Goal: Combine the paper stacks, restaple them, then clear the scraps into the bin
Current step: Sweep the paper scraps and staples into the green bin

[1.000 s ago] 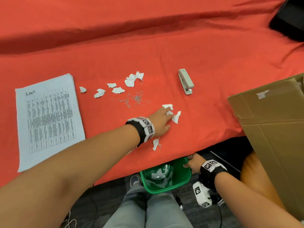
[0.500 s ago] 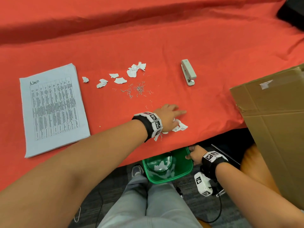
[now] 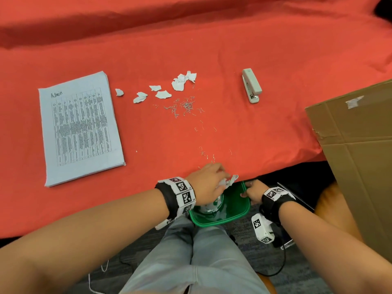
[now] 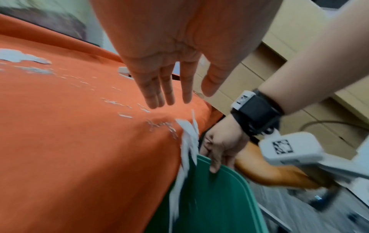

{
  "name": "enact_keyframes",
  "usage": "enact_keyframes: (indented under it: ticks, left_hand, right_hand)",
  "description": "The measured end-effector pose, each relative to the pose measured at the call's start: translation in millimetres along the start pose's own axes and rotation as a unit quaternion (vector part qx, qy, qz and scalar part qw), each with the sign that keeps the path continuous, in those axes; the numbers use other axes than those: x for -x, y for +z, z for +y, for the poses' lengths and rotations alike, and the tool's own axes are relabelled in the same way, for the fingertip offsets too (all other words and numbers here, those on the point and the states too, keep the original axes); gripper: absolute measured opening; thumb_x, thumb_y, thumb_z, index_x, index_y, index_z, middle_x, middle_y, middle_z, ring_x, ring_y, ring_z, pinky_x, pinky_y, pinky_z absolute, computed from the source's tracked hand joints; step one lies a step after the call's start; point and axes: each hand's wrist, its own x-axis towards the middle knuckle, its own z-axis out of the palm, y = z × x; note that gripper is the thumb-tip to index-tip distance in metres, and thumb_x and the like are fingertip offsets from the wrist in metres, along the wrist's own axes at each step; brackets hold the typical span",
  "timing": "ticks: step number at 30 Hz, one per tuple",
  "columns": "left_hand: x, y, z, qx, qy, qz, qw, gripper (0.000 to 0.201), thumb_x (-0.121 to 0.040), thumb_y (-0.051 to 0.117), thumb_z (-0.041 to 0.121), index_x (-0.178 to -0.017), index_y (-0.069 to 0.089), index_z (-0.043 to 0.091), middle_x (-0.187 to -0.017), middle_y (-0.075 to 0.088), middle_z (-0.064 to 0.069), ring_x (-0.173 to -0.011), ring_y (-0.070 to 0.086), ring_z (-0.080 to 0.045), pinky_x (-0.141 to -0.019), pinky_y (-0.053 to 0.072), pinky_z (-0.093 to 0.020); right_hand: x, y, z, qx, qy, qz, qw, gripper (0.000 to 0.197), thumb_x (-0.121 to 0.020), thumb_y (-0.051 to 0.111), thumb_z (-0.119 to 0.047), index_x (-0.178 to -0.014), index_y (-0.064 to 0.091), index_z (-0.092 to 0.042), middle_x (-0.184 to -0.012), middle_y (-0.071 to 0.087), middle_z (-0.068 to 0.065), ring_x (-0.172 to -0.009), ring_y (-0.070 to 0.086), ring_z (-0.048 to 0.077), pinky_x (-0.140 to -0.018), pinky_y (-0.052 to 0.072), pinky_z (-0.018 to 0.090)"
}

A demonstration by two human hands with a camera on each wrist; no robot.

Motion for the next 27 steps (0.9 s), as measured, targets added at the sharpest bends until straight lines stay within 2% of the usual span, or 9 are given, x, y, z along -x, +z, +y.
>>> enact_keyframes:
  ticks: [3, 5, 7, 11, 16, 19, 22, 25, 27]
  left_hand:
    - [-6.8, -14.1, -14.4, 0.017, -0.057, 0.093, 0.994, 0.051, -0.096, 0.044, 0.027, -0.145, 0.035, 0.017, -0.147, 0.033, -0.006, -0.138, 0.028, -0.022, -0.114, 0.031, -0.039]
    - [-10.8, -16.9, -25.5, 0.011, -0.101, 0.102, 0.99, 0.06, -0.095, 0.045, 0.028, -0.149, 0.024, 0.011, -0.153, 0.023, -0.01, -0.144, 0.018, -0.025, -0.118, 0.021, -0.038]
    - [-8.3, -10.7, -28.7, -0.012, -0.111, 0.08, 0.991, 0.067, -0.094, 0.047, 0.031, -0.149, 0.018, 0.006, -0.156, 0.016, -0.012, -0.145, 0.013, -0.026, -0.119, 0.02, -0.037]
    - [13.6, 19.9, -11.9, -0.06, -0.053, 0.021, 0.997, 0.07, -0.094, 0.047, 0.029, -0.15, 0.013, 0.005, -0.157, 0.009, -0.01, -0.145, 0.009, -0.025, -0.118, 0.021, -0.036]
    - [31.9, 52.0, 1.9, -0.058, 0.006, -0.06, 0.997, 0.067, -0.092, 0.048, 0.021, -0.149, 0.018, 0.002, -0.155, 0.014, -0.015, -0.144, 0.012, -0.029, -0.115, 0.029, -0.045]
    - [24.8, 36.5, 3.7, -0.044, 0.019, 0.003, 0.999, 0.058, -0.095, 0.045, 0.023, -0.148, 0.027, 0.009, -0.155, 0.022, -0.009, -0.144, 0.019, -0.023, -0.117, 0.027, -0.04]
    - [7.4, 4.3, -8.0, -0.036, -0.057, 0.067, 0.996, 0.065, -0.097, 0.041, 0.031, -0.152, 0.01, 0.014, -0.161, 0.003, -0.004, -0.148, 0.003, -0.021, -0.12, 0.01, -0.034]
    - [-6.1, -8.8, -25.5, -0.038, -0.139, 0.023, 0.989, 0.076, -0.098, 0.036, 0.042, -0.151, -0.007, 0.009, -0.158, -0.017, -0.009, -0.147, -0.013, -0.025, -0.118, -0.001, -0.034]
    - [-5.9, -0.9, -26.4, -0.071, -0.129, -0.012, 0.989, 0.081, -0.097, 0.034, 0.048, -0.15, -0.012, 0.007, -0.156, -0.023, -0.012, -0.146, -0.017, -0.027, -0.119, -0.002, -0.038]
  right_hand:
    - [-2.9, 2.2, -0.2, -0.005, 0.0, 0.0, 1.0, 0.059, -0.08, 0.071, -0.01, -0.135, 0.051, -0.004, -0.115, 0.068, 0.019, -0.089, 0.07, 0.035, -0.08, 0.058, 0.05]
    - [-5.2, 3.0, 0.3, -0.01, -0.002, 0.003, 1.0, 0.059, -0.079, 0.072, -0.009, -0.134, 0.051, -0.003, -0.12, 0.066, 0.017, -0.092, 0.069, 0.035, -0.08, 0.058, 0.05]
    - [-2.8, 3.6, -2.4, -0.017, 0.001, 0.004, 1.0, 0.059, -0.079, 0.071, -0.008, -0.134, 0.051, -0.003, -0.125, 0.064, 0.016, -0.097, 0.067, 0.036, -0.081, 0.058, 0.051]
    - [5.6, 3.9, -7.9, -0.023, 0.01, 0.007, 1.0, 0.061, -0.082, 0.07, -0.005, -0.139, 0.046, -0.005, -0.134, 0.058, 0.013, -0.108, 0.063, 0.036, -0.086, 0.056, 0.049]
    - [0.0, 4.1, -2.9, -0.016, 0.012, 0.004, 1.0, 0.057, -0.081, 0.071, -0.007, -0.135, 0.051, -0.006, -0.123, 0.064, 0.015, -0.102, 0.065, 0.035, -0.083, 0.058, 0.049]
    - [0.9, 4.5, -1.5, -0.01, 0.01, 0.008, 1.0, 0.059, -0.081, 0.071, -0.009, -0.135, 0.051, -0.006, -0.125, 0.063, 0.015, -0.099, 0.067, 0.033, -0.081, 0.058, 0.048]
    - [0.6, 3.9, -0.1, -0.006, 0.005, 0.008, 1.0, 0.059, -0.08, 0.071, -0.01, -0.135, 0.051, -0.007, -0.123, 0.064, 0.016, -0.095, 0.068, 0.033, -0.08, 0.059, 0.048]
    - [0.6, 3.8, 0.3, -0.008, 0.007, 0.008, 1.0, 0.059, -0.079, 0.071, -0.009, -0.134, 0.052, -0.006, -0.12, 0.066, 0.016, -0.094, 0.068, 0.033, -0.08, 0.059, 0.049]
    - [1.0, 4.0, -0.2, -0.009, 0.006, 0.01, 1.0, 0.056, -0.08, 0.071, -0.008, -0.133, 0.053, -0.005, -0.117, 0.067, 0.017, -0.093, 0.069, 0.033, -0.08, 0.059, 0.048]
